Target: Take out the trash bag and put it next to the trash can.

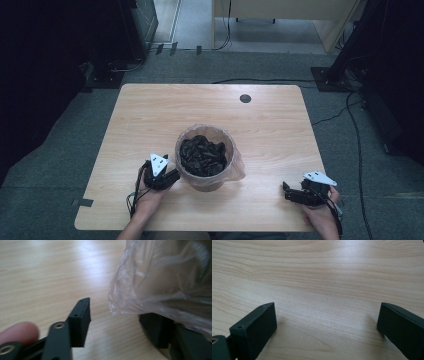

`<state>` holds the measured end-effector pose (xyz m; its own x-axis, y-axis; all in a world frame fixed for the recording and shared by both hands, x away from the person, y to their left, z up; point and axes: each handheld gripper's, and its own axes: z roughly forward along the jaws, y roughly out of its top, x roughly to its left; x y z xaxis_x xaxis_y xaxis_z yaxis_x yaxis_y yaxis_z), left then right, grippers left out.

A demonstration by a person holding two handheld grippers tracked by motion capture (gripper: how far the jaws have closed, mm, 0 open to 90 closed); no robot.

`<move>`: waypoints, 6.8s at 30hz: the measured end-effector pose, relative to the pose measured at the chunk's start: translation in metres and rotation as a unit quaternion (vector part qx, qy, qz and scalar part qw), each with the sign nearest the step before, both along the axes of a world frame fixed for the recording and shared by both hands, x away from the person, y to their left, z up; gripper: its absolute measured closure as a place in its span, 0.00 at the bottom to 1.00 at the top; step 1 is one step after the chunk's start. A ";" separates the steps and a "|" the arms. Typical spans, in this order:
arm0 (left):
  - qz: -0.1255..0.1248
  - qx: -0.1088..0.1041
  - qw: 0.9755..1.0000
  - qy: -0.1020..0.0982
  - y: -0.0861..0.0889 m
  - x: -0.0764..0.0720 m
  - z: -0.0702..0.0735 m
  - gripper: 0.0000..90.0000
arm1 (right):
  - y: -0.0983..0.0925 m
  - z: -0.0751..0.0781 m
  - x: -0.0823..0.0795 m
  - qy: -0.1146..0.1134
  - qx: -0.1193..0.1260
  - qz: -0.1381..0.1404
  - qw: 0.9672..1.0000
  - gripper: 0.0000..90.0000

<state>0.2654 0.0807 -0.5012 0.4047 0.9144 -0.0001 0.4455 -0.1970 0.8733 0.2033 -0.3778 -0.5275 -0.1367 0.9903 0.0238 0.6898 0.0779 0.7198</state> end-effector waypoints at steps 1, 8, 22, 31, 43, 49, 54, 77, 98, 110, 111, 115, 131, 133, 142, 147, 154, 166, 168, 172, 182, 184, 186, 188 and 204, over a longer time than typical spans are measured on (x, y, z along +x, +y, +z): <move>-0.003 -0.002 1.000 -0.003 0.000 -0.001 0.001 0.56 | 0.000 0.000 0.000 -0.002 0.000 -0.002 1.000 0.05; -0.013 -0.022 1.000 -0.016 0.004 -0.005 0.006 0.85 | 0.008 0.008 -0.003 -0.015 0.060 -0.026 0.998 0.16; -0.007 -0.044 0.999 -0.020 0.010 -0.008 0.013 0.98 | 0.081 0.024 0.001 -0.041 0.082 0.048 0.995 0.16; -0.004 -0.058 0.998 -0.016 0.010 -0.009 0.016 0.98 | 0.137 0.022 0.014 -0.044 0.061 0.111 0.991 0.17; -0.013 -0.095 0.995 -0.017 0.013 -0.018 0.038 0.99 | 0.166 0.039 0.024 -0.127 0.023 0.112 0.985 0.77; -0.029 -0.098 0.994 -0.034 0.014 -0.031 0.060 0.99 | 0.163 0.060 0.016 -0.163 0.032 0.133 0.977 0.92; -0.041 -0.100 0.993 -0.047 0.016 -0.040 0.078 0.99 | 0.158 0.080 0.008 -0.190 0.027 0.139 0.972 0.94; -0.139 -0.101 0.984 -0.056 -0.037 -0.022 0.158 0.88 | 0.218 0.180 0.029 -0.292 0.020 0.204 0.934 0.88; -0.127 -0.111 0.985 -0.041 -0.031 -0.018 0.135 0.67 | 0.173 0.149 0.000 -0.178 0.113 0.191 0.959 0.44; -0.124 -0.105 0.986 -0.039 -0.034 -0.015 0.136 0.66 | 0.212 0.143 0.000 -0.122 0.169 0.248 0.946 0.29; -0.123 -0.105 0.986 -0.039 -0.034 -0.015 0.136 0.66 | 0.217 0.144 0.001 -0.120 0.173 0.246 0.946 0.26; -0.120 -0.107 0.986 -0.040 -0.033 -0.014 0.137 0.66 | 0.230 0.145 0.002 -0.112 0.176 0.240 0.948 0.21; -0.113 -0.136 0.984 -0.037 -0.006 -0.020 0.133 0.43 | 0.242 0.140 0.004 -0.175 0.090 0.199 0.960 1.00; -0.109 -0.129 0.985 -0.037 -0.002 -0.022 0.130 0.37 | 0.241 0.141 0.005 -0.182 0.092 0.192 0.960 1.00; -0.090 -0.135 0.986 -0.031 0.027 -0.028 0.112 0.26 | 0.236 0.149 0.005 -0.212 0.094 0.179 0.956 1.00; -0.061 -0.116 0.991 -0.016 0.046 -0.031 0.091 0.21 | 0.235 0.155 0.003 -0.228 0.093 0.181 0.952 1.00; 0.001 -0.081 0.996 0.031 0.076 -0.028 0.051 0.13 | 0.231 0.164 0.001 -0.257 0.100 0.169 0.946 1.00; 0.075 0.011 0.993 0.088 0.106 -0.026 -0.005 0.12 | 0.230 0.179 0.002 -0.281 0.097 0.166 0.940 1.00; 0.076 0.027 0.992 0.095 0.106 -0.025 -0.010 0.12 | 0.230 0.182 0.002 -0.283 0.096 0.166 0.940 1.00; 0.078 0.038 0.992 0.095 0.108 -0.024 -0.015 0.12 | 0.228 0.188 0.003 -0.289 0.093 0.162 0.939 1.00; 0.074 0.043 0.990 0.111 0.108 -0.022 -0.019 0.12 | 0.212 0.212 0.007 -0.313 0.095 0.141 0.934 1.00; 0.073 0.043 0.990 0.112 0.108 -0.022 -0.019 0.12 | 0.208 0.218 0.008 -0.319 0.094 0.136 0.933 1.00; 0.074 0.043 0.990 0.112 0.108 -0.022 -0.019 0.12 | 0.204 0.225 0.008 -0.325 0.092 0.132 0.932 1.00; 0.075 0.043 0.990 0.112 0.108 -0.021 -0.019 0.12 | 0.200 0.233 0.008 -0.332 0.091 0.126 0.930 1.00; 0.075 0.043 0.990 0.112 0.108 -0.021 -0.019 0.12 | 0.143 0.240 0.029 -0.337 0.068 0.050 0.938 1.00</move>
